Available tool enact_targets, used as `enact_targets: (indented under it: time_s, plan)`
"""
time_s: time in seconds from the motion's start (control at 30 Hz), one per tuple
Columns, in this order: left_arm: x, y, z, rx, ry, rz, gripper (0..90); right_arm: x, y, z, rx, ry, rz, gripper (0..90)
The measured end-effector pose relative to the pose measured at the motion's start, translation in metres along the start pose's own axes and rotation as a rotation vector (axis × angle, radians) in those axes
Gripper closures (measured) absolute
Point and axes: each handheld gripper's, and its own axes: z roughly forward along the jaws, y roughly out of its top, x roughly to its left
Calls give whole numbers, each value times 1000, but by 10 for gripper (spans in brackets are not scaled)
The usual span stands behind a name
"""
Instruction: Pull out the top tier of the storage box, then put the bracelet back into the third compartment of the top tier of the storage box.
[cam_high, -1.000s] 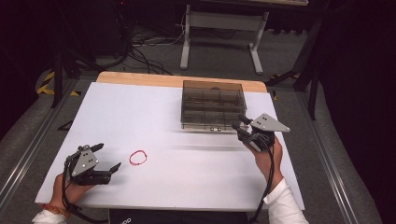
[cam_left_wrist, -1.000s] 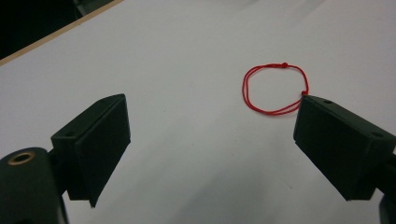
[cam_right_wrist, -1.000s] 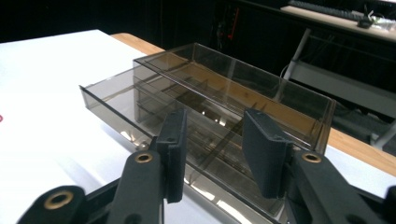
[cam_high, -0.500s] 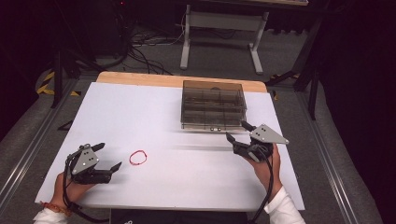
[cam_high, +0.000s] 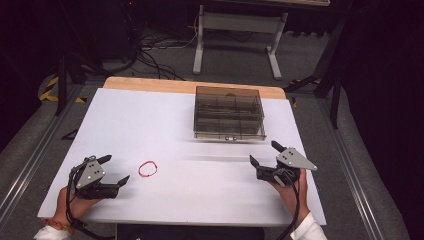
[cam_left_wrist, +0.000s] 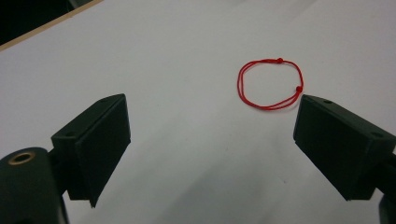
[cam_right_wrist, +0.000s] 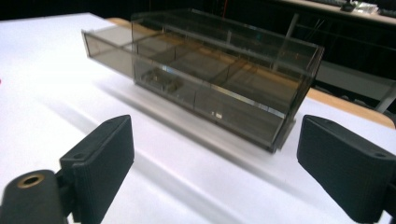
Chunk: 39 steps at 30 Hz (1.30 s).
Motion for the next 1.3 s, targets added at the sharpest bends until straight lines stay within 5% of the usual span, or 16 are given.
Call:
enact_targets:
  time_s: [0.43,0.57,0.63,0.87,1.13,1.2,1.3]
  plan:
    - [-1,3,2,21,-31,4,141,-4,-8,-3,6,-7,27,97]
    - [-6,11,9,36,-76,7,142,-2,-12,-5,10,7,43,75]
    - [-8,16,16,70,-131,-15,146,-1,-15,-5,23,13,36,68]
    - [-12,29,36,132,-201,-38,161,2,-16,1,51,20,25,72]
    - [-24,38,56,216,-287,39,489,6,-17,5,73,28,-1,76]
    - [-25,39,57,211,-304,37,640,5,-17,4,73,25,-3,83]
    - [-24,39,58,217,-308,21,696,5,-17,5,82,20,-6,95]
